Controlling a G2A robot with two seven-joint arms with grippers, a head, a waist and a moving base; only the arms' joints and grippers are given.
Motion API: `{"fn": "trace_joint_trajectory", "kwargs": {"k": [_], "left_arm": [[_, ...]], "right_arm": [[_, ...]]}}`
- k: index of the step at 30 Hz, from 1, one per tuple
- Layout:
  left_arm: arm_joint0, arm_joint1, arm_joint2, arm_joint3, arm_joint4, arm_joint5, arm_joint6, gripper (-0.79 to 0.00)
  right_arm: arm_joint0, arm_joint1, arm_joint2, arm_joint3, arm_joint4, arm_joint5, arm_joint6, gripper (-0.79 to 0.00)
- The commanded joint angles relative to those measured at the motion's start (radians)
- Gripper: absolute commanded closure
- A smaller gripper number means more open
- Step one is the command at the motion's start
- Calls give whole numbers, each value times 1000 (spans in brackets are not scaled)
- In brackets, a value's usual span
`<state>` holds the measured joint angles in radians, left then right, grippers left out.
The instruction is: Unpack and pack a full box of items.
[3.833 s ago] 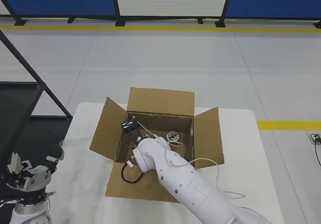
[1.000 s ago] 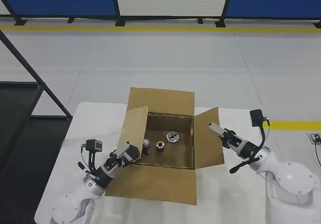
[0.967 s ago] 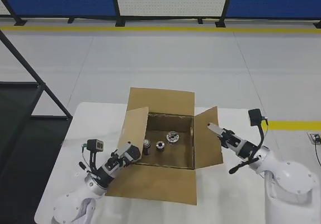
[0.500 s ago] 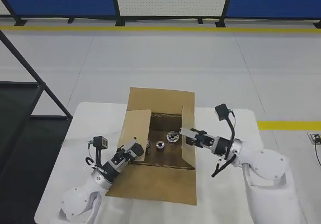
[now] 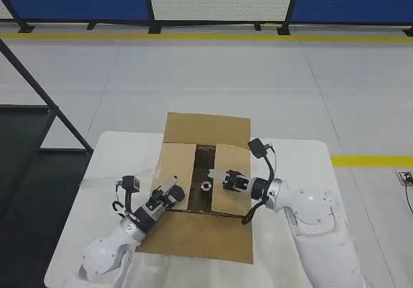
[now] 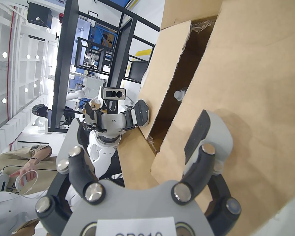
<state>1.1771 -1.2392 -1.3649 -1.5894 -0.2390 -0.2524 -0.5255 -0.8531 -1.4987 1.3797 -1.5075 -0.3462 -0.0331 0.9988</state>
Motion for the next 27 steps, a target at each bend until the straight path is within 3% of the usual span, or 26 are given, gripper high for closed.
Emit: {"fn": "trace_joint_trajectory", "kwargs": {"k": [1,27], "left_arm": [[-4,0,2,1,10,10,1,-785],[-26,0,29,29,46,38,22,-785]], "right_arm": [[2,2,-11,8,-7,5,-6,-785],[18,32,-86,36,-77,70,-83,-785]]}}
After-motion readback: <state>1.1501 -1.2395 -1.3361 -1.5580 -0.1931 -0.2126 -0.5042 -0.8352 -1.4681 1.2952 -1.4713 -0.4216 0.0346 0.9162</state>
